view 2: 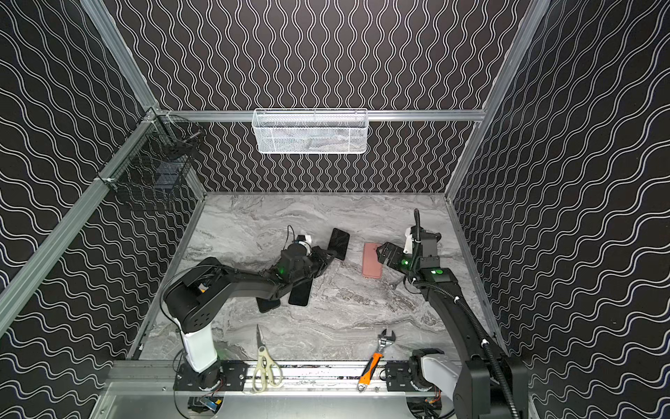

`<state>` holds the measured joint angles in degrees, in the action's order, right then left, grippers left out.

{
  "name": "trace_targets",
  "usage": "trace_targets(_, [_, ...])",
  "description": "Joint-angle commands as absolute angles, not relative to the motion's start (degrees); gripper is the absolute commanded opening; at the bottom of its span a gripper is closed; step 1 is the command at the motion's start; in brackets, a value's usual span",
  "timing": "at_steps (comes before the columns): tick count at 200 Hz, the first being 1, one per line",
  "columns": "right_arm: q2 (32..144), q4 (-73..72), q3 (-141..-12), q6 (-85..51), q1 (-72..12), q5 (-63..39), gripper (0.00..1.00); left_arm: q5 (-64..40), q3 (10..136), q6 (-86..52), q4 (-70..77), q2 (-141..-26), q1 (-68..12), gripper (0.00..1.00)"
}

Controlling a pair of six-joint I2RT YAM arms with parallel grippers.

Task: Take the phone out of the phone case
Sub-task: Place the phone at the center of the table.

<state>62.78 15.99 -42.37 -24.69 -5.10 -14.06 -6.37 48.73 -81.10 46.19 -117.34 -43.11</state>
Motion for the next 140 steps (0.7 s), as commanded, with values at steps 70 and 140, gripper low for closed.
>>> trace_targets(70, [61.70,15.74,-41.05,-23.99,-5.01,-13.56,1.00,-3.65,51.04,-78.73,51.33,-122.83,-45.39,0.00])
trace_targets(140, [63.76,17.99,-42.23,-23.66,-4.75,-12.16,1.00,-3.69,51.77,-79.06,52.12,-125.31,-46.36,0.08])
